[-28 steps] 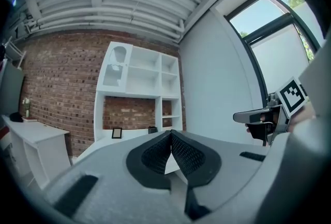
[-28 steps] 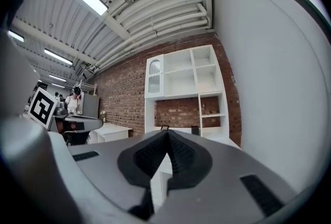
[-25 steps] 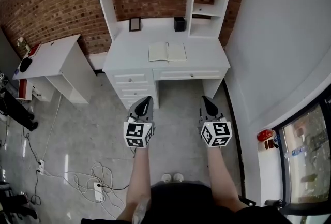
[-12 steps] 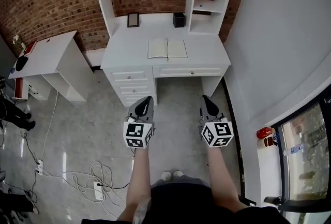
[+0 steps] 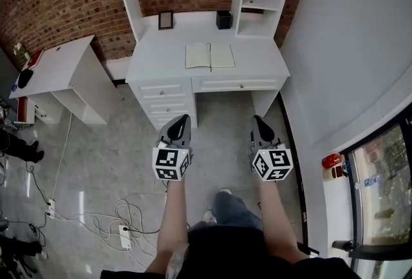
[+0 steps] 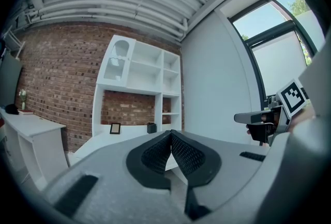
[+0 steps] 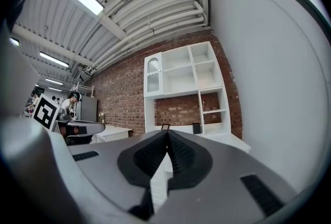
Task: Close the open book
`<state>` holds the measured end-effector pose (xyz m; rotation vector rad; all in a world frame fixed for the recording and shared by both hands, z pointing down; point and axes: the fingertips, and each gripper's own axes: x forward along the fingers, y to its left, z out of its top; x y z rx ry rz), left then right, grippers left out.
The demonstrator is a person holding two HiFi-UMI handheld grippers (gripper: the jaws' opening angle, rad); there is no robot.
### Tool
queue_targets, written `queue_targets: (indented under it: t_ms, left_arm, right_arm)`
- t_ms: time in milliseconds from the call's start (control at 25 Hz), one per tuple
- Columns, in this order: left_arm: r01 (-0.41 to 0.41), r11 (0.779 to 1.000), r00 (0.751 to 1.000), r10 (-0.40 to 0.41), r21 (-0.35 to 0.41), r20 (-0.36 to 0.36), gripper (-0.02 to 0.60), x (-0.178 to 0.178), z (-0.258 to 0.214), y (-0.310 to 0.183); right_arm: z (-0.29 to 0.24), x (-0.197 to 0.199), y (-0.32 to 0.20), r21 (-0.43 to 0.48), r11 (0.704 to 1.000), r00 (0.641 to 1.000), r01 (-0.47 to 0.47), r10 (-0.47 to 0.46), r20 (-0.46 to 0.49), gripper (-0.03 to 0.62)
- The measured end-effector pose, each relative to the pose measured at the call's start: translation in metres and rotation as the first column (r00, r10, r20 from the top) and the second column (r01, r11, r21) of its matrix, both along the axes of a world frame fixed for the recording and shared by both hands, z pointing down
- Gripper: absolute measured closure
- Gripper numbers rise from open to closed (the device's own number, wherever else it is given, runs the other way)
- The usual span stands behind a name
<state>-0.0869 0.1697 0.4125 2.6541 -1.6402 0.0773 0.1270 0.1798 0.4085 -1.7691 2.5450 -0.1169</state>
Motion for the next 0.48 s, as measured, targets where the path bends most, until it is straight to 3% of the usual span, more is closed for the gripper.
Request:
queue_targets:
  t_ms: [480]
  left_arm:
    - [-0.010,1.000,1.000,0.010,-0.021,0.017,0.574,-0.003,0.007,-0.022]
  right_arm:
    - [0.000,-0.006,-0.024,0.010,1.000,1.000,0.007,-0.008,0.029,0.595]
